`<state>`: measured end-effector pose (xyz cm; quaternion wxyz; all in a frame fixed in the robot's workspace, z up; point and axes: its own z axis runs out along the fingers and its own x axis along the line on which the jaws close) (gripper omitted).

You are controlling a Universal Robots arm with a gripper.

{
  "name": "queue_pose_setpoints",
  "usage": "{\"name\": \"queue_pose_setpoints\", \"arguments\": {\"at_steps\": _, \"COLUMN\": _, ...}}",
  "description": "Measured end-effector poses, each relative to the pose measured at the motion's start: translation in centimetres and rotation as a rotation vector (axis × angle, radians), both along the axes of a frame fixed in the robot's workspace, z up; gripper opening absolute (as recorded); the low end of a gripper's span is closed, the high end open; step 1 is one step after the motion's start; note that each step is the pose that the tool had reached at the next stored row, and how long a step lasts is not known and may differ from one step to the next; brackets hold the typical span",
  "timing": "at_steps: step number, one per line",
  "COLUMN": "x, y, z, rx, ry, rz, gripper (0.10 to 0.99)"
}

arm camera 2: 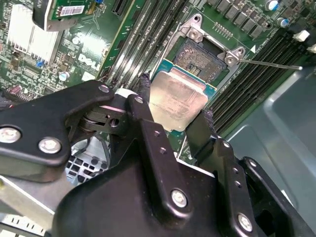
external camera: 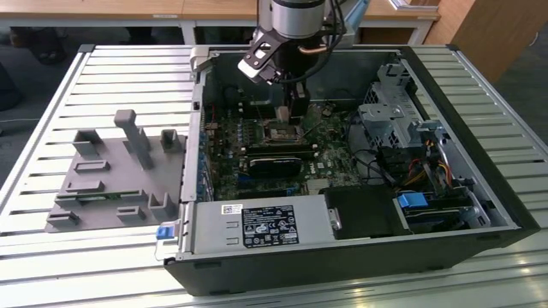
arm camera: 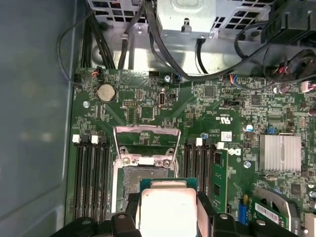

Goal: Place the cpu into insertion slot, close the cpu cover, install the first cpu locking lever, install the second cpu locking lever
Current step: 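Place the cpu into insertion slot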

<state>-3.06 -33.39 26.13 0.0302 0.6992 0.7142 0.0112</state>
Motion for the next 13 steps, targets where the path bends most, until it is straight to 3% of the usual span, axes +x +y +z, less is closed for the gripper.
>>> {"name": "queue_pose_setpoints", "arguments": {"at_steps": 6, "x": -0.01, "y": 0.16, "z": -1.05, "rx": 0.000, "ry": -0.0001, "rz": 0.000, "gripper": 0.537}}
{"name": "queue_pose_setpoints", "arguments": {"at_steps": 13, "x": -0.07, "y": 0.83, "z": -1.91, "rx": 0.000, "ry": -0.0001, "rz": 0.000, "gripper": 0.537}}
